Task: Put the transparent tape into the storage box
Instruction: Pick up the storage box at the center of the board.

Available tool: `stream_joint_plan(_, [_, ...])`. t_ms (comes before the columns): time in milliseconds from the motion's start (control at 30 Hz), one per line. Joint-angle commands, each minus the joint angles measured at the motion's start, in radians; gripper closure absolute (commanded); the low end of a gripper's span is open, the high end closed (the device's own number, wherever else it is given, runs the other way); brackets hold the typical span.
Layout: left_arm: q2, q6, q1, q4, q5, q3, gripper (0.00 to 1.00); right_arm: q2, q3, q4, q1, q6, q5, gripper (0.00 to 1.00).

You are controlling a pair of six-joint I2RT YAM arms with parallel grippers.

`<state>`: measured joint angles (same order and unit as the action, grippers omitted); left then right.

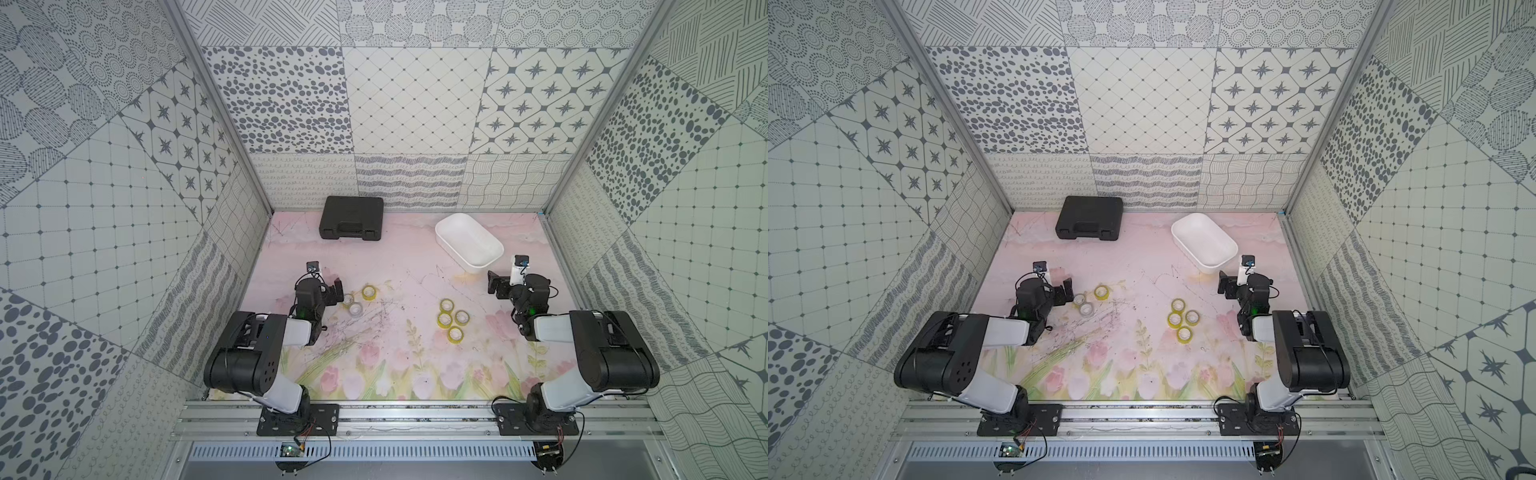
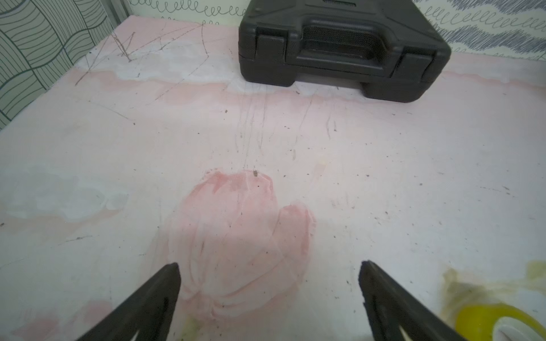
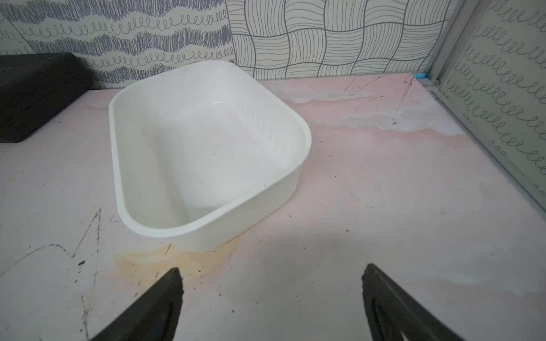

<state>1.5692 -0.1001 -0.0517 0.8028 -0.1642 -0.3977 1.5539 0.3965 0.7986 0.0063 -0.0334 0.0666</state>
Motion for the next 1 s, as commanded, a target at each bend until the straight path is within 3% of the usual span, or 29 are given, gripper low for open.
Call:
stream_joint_plan(0, [0.003,0.024,-0.005,0.054,0.008,-0.006,0.01,0.000,0.021,0.030,0.006,0.006,-0.009,0.04])
stream_joint_plan(600, [0.004,0.024,-0.005,0.053,0.008,-0.007,0.01,0.000,0.021,0.029,0.005,0.006,-0.009,0.03])
stream_joint_plan(767, [-0.004,0.025,-0.005,0.045,-0.007,-0.012,0.01,-0.008,0.026,0.017,0.006,-0.015,-0.064,0.04])
stream_joint_plan(867, [-0.069,0.023,-0.006,-0.064,0.001,-0.042,0.01,-0.099,0.115,-0.232,0.001,-0.096,-0.229,0.04])
stream_joint_plan(967, [-0.149,0.030,-0.009,-0.186,0.008,-0.077,0.01,-0.164,0.241,-0.512,-0.017,-0.150,-0.207,0.04])
